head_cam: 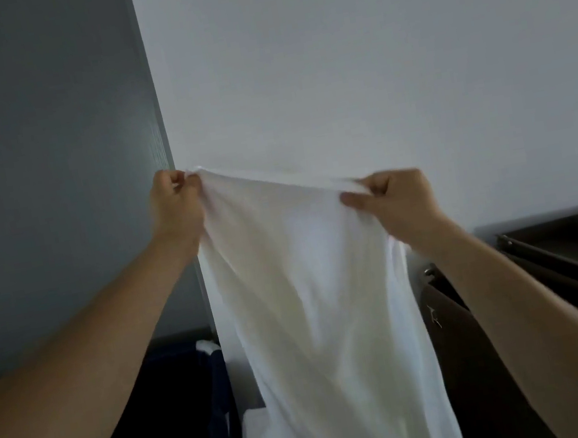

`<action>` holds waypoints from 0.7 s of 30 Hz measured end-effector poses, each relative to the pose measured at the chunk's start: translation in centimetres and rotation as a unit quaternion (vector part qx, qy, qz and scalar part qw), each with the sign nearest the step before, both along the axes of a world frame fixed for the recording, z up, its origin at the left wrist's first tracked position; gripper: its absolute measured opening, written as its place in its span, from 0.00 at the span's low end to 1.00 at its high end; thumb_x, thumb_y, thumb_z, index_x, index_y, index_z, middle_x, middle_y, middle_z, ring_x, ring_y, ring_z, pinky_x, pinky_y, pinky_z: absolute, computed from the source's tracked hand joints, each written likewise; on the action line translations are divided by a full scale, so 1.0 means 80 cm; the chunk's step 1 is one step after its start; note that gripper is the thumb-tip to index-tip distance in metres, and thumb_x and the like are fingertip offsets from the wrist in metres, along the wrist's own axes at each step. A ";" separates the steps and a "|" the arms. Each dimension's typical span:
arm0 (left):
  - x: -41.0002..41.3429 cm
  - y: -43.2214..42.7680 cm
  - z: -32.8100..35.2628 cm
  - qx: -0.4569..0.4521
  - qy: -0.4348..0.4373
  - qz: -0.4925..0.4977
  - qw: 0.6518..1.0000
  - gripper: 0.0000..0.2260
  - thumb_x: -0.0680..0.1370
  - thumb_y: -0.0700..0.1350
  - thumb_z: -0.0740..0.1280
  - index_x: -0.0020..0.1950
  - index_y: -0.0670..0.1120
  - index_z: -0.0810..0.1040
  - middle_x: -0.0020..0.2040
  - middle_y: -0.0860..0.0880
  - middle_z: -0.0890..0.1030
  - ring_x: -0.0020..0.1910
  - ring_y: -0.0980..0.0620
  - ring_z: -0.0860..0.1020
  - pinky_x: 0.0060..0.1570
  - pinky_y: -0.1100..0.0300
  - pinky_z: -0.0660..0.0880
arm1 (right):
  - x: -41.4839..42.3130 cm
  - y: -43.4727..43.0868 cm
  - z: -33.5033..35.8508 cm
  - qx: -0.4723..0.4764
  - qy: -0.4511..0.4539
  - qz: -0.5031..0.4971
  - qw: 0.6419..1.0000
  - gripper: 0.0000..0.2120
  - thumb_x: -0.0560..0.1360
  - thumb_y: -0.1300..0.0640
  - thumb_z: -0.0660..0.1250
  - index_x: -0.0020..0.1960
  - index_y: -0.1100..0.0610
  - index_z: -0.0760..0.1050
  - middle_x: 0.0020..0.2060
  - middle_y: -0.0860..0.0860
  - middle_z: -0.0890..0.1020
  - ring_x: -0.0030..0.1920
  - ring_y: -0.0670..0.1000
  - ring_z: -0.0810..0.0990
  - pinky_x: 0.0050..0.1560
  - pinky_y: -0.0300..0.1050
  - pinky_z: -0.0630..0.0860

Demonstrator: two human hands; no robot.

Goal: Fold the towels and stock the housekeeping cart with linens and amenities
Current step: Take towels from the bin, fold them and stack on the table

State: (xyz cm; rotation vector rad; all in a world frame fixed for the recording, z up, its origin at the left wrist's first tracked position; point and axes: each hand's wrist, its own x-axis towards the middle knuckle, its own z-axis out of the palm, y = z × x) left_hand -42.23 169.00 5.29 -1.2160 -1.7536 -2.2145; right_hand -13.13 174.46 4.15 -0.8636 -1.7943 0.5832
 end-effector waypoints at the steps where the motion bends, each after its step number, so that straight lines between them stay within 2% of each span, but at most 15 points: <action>1: -0.005 0.000 0.010 0.006 -0.002 0.008 1.000 0.10 0.78 0.45 0.65 0.39 0.54 0.68 0.39 0.55 0.72 0.41 0.53 0.72 0.40 0.63 0.70 | 0.003 -0.007 0.015 0.013 0.022 0.012 1.000 0.11 0.70 0.50 0.77 0.31 0.39 0.82 0.24 0.42 0.78 0.24 0.39 0.73 0.30 0.36 0.71; 2: -0.010 -0.001 0.020 0.015 -0.005 0.011 1.000 0.10 0.78 0.45 0.65 0.40 0.54 0.68 0.39 0.55 0.72 0.42 0.52 0.72 0.42 0.60 0.70 | 0.007 -0.008 0.019 0.014 0.008 0.013 1.000 0.09 0.70 0.50 0.78 0.32 0.42 0.83 0.24 0.42 0.78 0.24 0.40 0.73 0.29 0.36 0.71; 3: -0.016 -0.002 0.029 0.024 -0.004 0.016 1.000 0.09 0.78 0.44 0.65 0.40 0.54 0.67 0.39 0.55 0.72 0.43 0.51 0.73 0.43 0.58 0.69 | 0.012 -0.009 0.013 0.002 -0.040 0.008 0.999 0.09 0.70 0.49 0.77 0.33 0.50 0.83 0.24 0.45 0.76 0.24 0.42 0.71 0.28 0.38 0.69; 4: -0.022 -0.004 0.033 0.029 0.002 0.024 0.999 0.09 0.78 0.44 0.64 0.41 0.53 0.68 0.40 0.54 0.72 0.44 0.51 0.72 0.43 0.58 0.69 | 0.018 -0.009 -0.002 -0.018 -0.115 0.001 0.993 0.15 0.71 0.48 0.77 0.34 0.59 0.81 0.24 0.49 0.73 0.25 0.45 0.69 0.28 0.41 0.66; 6: -0.033 -0.007 0.030 0.004 0.028 0.033 0.999 0.05 0.79 0.43 0.64 0.45 0.48 0.70 0.42 0.51 0.73 0.45 0.51 0.72 0.42 0.59 0.67 | 0.034 -0.005 -0.036 -0.098 -0.205 0.025 0.973 0.20 0.71 0.50 0.77 0.32 0.64 0.77 0.27 0.52 0.71 0.28 0.48 0.67 0.29 0.41 0.61; 8: -0.037 -0.007 0.013 -0.053 0.050 0.025 0.997 0.03 0.79 0.42 0.64 0.48 0.46 0.71 0.44 0.48 0.73 0.44 0.51 0.71 0.42 0.59 0.65 | 0.046 0.000 -0.060 -0.143 -0.207 0.028 0.967 0.20 0.72 0.52 0.77 0.26 0.57 0.74 0.23 0.48 0.70 0.25 0.46 0.67 0.28 0.40 0.62; 11: -0.037 -0.002 -0.018 -0.091 0.017 0.001 0.996 0.08 0.79 0.41 0.65 0.41 0.48 0.70 0.39 0.50 0.72 0.44 0.50 0.71 0.41 0.59 0.65 | 0.049 0.007 -0.089 -0.162 -0.233 0.028 0.959 0.27 0.73 0.53 0.75 0.23 0.55 0.64 0.22 0.47 0.64 0.25 0.47 0.63 0.30 0.42 0.60; 14: -0.035 -0.005 -0.036 -0.092 -0.011 -0.021 0.995 0.12 0.79 0.40 0.66 0.38 0.50 0.68 0.38 0.51 0.72 0.44 0.49 0.71 0.35 0.59 0.66 | 0.049 0.010 -0.131 -0.213 -0.294 0.060 0.930 0.23 0.75 0.51 0.74 0.27 0.55 0.68 0.25 0.50 0.69 0.28 0.49 0.68 0.34 0.41 0.65; 17: -0.025 -0.006 -0.044 -0.099 0.008 -0.058 0.993 0.12 0.79 0.39 0.66 0.38 0.50 0.68 0.40 0.50 0.72 0.44 0.50 0.71 0.38 0.60 0.67 | 0.048 0.013 -0.167 -0.254 -0.336 0.088 0.903 0.25 0.76 0.51 0.72 0.24 0.55 0.69 0.21 0.44 0.69 0.25 0.45 0.67 0.34 0.40 0.66; 19: -0.019 -0.005 -0.047 -0.101 0.021 -0.074 0.992 0.12 0.79 0.39 0.66 0.38 0.49 0.69 0.42 0.47 0.74 0.45 0.50 0.71 0.43 0.58 0.68 | 0.049 0.016 -0.180 -0.256 -0.337 0.088 0.902 0.26 0.76 0.52 0.72 0.22 0.56 0.70 0.18 0.44 0.67 0.23 0.43 0.65 0.32 0.39 0.65; 21: -0.019 -0.006 -0.051 -0.100 0.024 -0.079 0.992 0.11 0.79 0.40 0.67 0.39 0.49 0.70 0.44 0.46 0.75 0.46 0.49 0.72 0.45 0.57 0.68 | 0.051 0.019 -0.189 -0.242 -0.316 0.065 0.915 0.24 0.76 0.53 0.73 0.21 0.50 0.75 0.17 0.43 0.69 0.22 0.41 0.67 0.30 0.36 0.65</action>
